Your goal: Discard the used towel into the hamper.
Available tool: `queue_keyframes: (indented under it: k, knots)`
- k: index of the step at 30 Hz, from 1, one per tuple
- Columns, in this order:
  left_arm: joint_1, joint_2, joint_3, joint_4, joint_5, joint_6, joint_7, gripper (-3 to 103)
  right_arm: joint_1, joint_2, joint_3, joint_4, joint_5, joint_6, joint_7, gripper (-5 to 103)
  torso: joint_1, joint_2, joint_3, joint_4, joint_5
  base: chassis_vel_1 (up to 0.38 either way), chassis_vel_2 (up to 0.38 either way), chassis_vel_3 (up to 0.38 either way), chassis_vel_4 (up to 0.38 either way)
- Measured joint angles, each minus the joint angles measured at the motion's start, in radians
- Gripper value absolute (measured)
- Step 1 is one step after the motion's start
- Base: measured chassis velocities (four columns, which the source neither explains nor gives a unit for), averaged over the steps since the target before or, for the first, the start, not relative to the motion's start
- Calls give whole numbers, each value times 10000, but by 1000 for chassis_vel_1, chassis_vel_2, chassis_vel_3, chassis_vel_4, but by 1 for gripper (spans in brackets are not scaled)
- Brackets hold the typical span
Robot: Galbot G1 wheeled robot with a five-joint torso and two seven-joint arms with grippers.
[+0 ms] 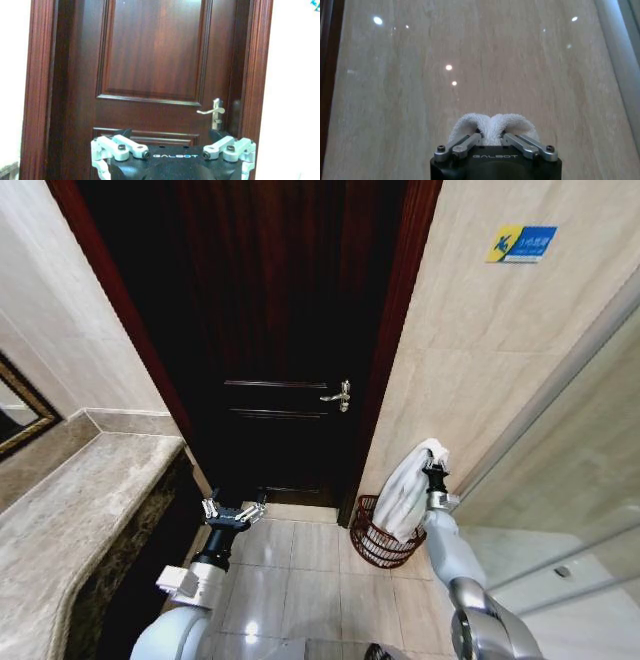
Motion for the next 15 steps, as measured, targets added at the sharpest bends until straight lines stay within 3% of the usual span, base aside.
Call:
queue_keyframes:
  k: [15]
  knots:
    - [0,0,0,0,0,0,0,99,-165,75,354,-791,-767,-9,172,7,0,1,0,1,-3,0,0,0,0]
